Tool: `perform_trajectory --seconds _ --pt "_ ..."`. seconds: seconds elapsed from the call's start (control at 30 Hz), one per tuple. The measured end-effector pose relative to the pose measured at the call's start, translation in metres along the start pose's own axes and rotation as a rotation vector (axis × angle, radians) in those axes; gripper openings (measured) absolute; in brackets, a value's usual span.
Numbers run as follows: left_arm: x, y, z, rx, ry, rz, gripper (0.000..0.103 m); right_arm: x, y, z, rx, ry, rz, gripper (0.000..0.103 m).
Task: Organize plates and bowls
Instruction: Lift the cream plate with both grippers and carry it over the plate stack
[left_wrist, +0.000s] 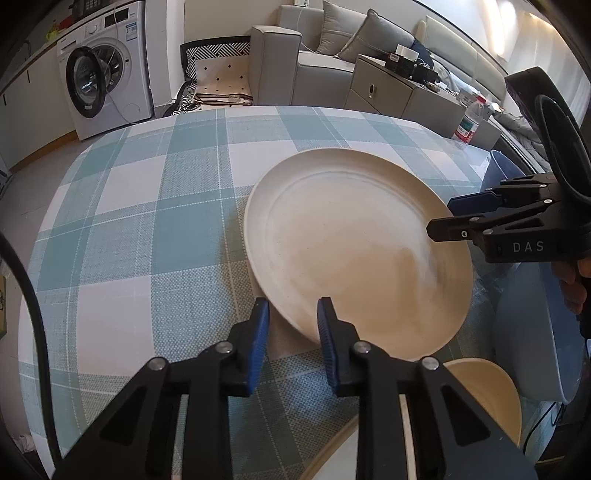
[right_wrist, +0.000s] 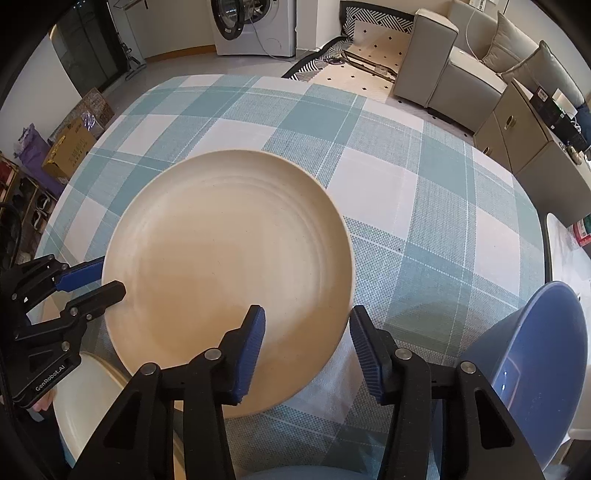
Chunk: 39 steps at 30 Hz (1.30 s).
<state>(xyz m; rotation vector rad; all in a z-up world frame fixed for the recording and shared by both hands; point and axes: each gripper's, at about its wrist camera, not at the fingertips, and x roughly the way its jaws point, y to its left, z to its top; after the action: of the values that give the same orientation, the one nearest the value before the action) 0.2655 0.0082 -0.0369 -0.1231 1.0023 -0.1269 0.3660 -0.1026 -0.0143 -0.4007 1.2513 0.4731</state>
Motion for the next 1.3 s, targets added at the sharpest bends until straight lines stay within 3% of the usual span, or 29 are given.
perform_trajectory --seconds 0.43,1.3 --pt "0.002 -0.001 0.0 0.003 -0.001 0.011 0.025 -0.002 0.0 -0.004 -0.007 -0.032 -0.006 0.042" --pt "-0.025 0.001 0.001 -0.006 -0.091 0.039 0.025 -0.037 0.007 -0.011 -0.018 -0.161 -0.006 0.042"
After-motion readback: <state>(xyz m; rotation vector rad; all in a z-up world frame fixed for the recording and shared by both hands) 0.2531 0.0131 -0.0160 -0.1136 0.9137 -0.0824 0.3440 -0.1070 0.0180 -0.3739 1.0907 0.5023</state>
